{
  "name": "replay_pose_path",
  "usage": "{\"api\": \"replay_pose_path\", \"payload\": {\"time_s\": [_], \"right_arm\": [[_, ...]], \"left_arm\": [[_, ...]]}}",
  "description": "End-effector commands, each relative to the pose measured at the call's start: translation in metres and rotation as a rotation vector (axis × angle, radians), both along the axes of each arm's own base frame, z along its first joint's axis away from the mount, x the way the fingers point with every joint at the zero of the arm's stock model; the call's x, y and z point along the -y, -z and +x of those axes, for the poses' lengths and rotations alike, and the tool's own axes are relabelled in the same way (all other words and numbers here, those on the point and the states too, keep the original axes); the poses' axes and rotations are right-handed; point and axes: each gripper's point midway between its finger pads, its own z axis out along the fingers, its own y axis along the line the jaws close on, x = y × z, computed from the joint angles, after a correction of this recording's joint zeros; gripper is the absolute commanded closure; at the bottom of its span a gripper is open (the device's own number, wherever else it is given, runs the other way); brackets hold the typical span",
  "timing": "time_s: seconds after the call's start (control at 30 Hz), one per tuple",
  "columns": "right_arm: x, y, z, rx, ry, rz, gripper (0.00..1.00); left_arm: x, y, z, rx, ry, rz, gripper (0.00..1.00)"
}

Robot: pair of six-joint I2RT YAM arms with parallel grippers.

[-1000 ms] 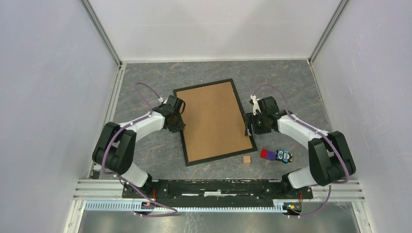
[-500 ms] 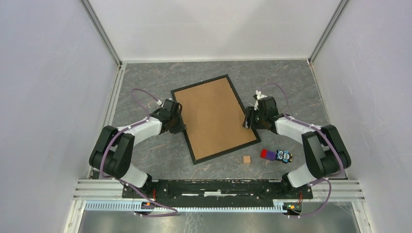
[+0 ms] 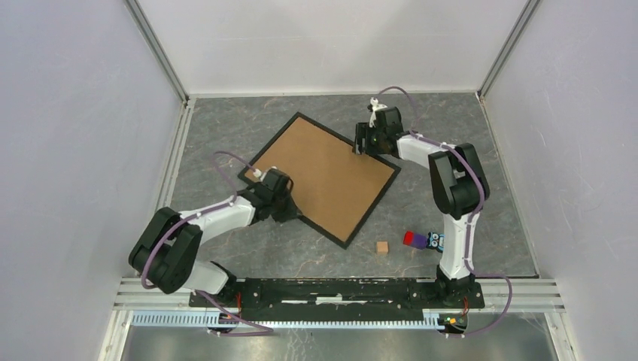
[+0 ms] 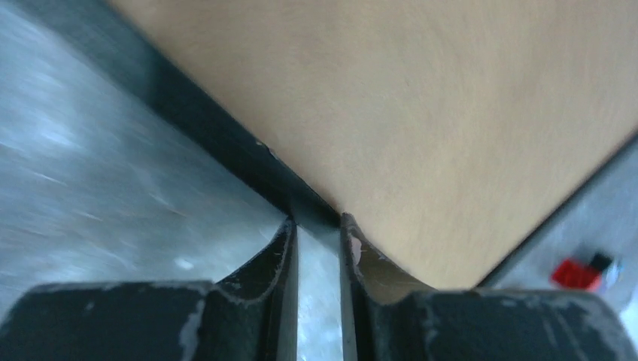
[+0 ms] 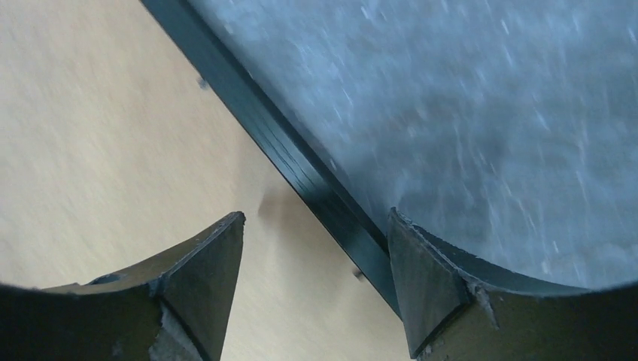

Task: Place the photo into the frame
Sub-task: Adjust the photo frame at the center of the board.

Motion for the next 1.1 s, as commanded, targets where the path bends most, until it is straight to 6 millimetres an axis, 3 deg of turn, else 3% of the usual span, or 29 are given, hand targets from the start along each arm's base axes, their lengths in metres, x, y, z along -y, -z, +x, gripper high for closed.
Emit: {"api": "replay_pose_path", "payload": {"time_s": [0.0,0.17,0.3,0.4,0.5,0.67,0.77,1.07], "right_arm": [[-0.08,-0.018,-0.012,-0.075,-0.271,0.129,0.24],[-0.066,-0.053,0.006,-0.03,-0.295,0.066,0.17],[-0.023,-0.083,0.001,0.014,-0.214,0.03,0.16],[0.005,-0.087,-0.025,0.03,-0.17,0.019,0.15],[0.022,-0.079,-0.057,0.027,-0.154,0.011,0.14],[0.043,-0.061,-0.111,0.021,-0.105,0.027,0.13],[0.059,-0.057,-0.127,0.042,-0.01,0.103,0.12],[0.084,-0.033,-0.154,0.002,0.084,0.309,0.12]], "left_arm": [[0.069,-0.008,-0.075,-0.138,0.25,-0.128,0.92],[0.09,-0.029,-0.084,-0.073,0.328,-0.145,0.64],[0.079,-0.045,-0.08,-0.009,0.342,-0.103,0.38],[0.069,-0.075,-0.066,0.109,0.345,-0.063,0.18],[0.049,-0.106,-0.038,0.233,0.291,0.017,0.02],[0.006,-0.144,0.028,0.354,0.1,0.089,0.0],[-0.032,-0.146,0.068,0.331,-0.109,0.121,0.0],[-0.097,-0.138,0.171,0.317,-0.317,0.231,0.0]]}}
